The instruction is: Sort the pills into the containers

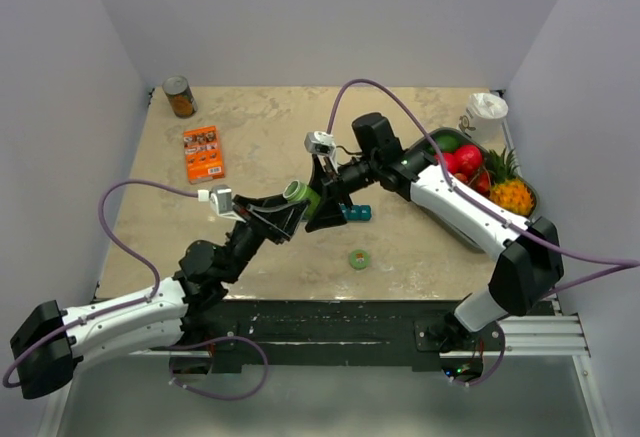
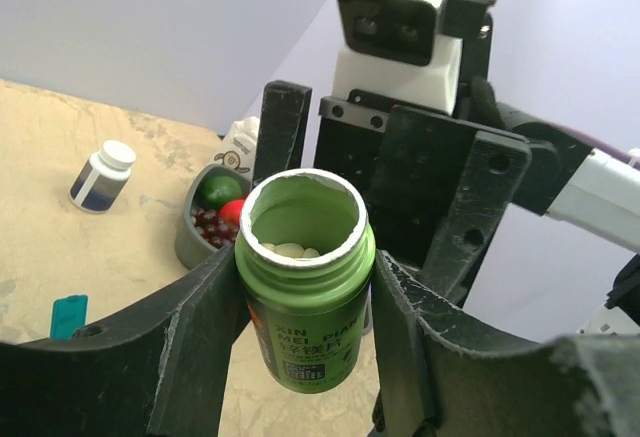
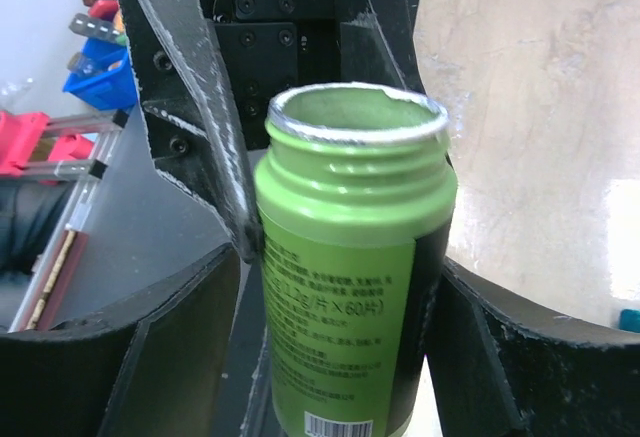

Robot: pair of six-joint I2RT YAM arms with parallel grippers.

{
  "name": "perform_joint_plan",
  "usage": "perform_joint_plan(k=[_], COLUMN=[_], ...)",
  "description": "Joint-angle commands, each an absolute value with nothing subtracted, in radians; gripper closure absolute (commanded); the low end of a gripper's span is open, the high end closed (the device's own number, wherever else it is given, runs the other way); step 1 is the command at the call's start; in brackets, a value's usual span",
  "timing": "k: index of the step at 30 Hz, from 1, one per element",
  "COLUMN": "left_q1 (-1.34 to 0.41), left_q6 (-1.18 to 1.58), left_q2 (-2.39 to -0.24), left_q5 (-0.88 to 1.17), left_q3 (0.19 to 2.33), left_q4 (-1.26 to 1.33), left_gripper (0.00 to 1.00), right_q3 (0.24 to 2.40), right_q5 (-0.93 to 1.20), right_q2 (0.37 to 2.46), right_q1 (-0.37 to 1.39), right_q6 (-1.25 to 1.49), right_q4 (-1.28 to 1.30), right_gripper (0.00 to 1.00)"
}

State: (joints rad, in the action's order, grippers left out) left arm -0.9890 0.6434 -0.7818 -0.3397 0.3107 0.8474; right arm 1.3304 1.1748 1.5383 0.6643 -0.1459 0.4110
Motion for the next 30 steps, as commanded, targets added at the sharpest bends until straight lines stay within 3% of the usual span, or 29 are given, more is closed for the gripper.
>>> perform_joint_plan(k=[1,18,20,23,24,29,30], left_q1=[-0.988,-0.997,-0.999,-1.0,-1.0,-1.0,-1.0], left_q6=[0.637,0.635,0.634,0.627,0.621,0.594,0.582], left_q2=[-0.779,-0.827,-0.834,-0.835,-0.834,-0.798,-0.786], left_q5=[-0.36,-0.371,-0.371,-0.37,-0.37,-0.357,-0.356], left_q3=[0.292,0.233,0.232,0.232,0.232,0.238,0.239], left_q4=[1.075,1.233,1.247,1.25,1.25,1.195,1.169], left_gripper=[1.0,1.0,1.0,1.0,1.0,0.99,0.85], right_q3=[1.302,1.275,1.269,1.262,1.262,1.276,1.285], right_q5=[1.241,1.293,1.299,1.308,1.308,1.276,1.237], right_q2=[1.534,1.546,1.549,1.548,1.548,1.528,1.523], right_q1=[0.658,0.65,0.649,0.649,0.65,0.64,0.638], right_q6=[-0.008,0.159,0.172,0.187,0.186,0.076,0.028], right_q4=[0.267,0.121,0.106,0.086,0.086,0.188,0.234], right_gripper=[0.32,0.41,0.47,0.64,0.74,1.0,1.0])
